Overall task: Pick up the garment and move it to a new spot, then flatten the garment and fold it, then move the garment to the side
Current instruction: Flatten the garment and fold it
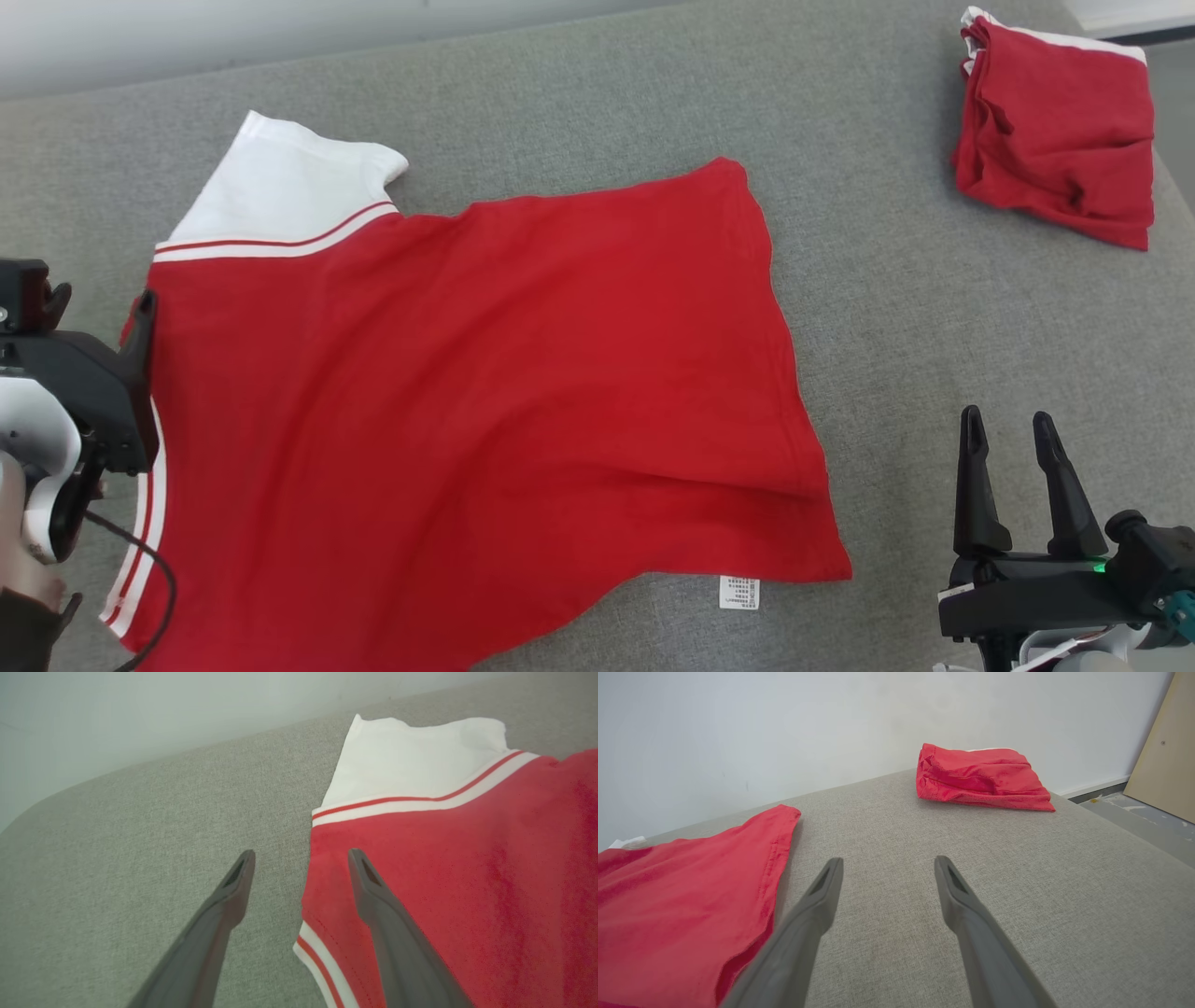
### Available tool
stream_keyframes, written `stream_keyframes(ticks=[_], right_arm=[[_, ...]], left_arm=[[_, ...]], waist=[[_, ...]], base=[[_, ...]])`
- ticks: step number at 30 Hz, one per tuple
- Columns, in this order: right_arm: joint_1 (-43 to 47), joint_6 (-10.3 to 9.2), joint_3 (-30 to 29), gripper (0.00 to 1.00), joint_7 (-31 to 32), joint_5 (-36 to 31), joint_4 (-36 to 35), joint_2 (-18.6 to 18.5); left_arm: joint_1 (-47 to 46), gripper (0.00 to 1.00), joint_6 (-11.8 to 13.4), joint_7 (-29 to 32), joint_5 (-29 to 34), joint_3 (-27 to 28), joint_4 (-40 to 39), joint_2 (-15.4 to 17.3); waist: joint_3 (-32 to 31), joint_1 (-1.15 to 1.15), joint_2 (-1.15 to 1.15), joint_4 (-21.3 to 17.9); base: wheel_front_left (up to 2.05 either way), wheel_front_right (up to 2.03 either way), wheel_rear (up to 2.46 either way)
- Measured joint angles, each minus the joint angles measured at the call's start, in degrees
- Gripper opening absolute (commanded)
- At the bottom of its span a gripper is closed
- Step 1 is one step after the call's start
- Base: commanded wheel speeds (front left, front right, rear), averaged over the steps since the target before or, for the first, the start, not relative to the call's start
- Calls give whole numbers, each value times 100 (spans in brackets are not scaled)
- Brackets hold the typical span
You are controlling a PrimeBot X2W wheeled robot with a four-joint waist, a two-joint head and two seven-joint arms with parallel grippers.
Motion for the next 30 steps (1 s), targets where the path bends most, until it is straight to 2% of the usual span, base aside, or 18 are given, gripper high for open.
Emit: stream_keyframes(ticks=[11, 12, 13, 14, 21, 30], right_arm=[[-68, 0, -27, 100, 0, 11, -31, 12], [-71, 0, -31, 100, 0, 11, -31, 12], [-77, 0, -31, 100, 0, 11, -33, 12], [-88, 0, -31, 100, 0, 10, -36, 12], [-145, 0, -60, 100, 0, -35, -71, 14], [-237, 0, -45, 100, 0, -90, -114, 11]], left_arm=[[-203, 100, -52, 213, -287, -197, 673, -77], [-232, 92, -53, 209, -287, -223, 706, -70], [-268, 42, -54, 203, -287, -248, 755, -68], [-296, 2, -56, 207, -283, -287, 799, -63], [-634, 0, -59, -165, -165, -495, 992, -16], [-1400, 0, -51, -1084, 131, -589, 1313, 40]], waist=[[196, -1, -1, -95], [204, -1, -1, -94], [213, -1, -1, -94], [221, -1, -1, -94], [281, -1, -1, -83], [347, -1, -1, -95]], base=[[0, 0, 0], [0, 0, 0], [0, 0, 0], [0, 0, 0], [0, 0, 0], [0, 0, 0]])
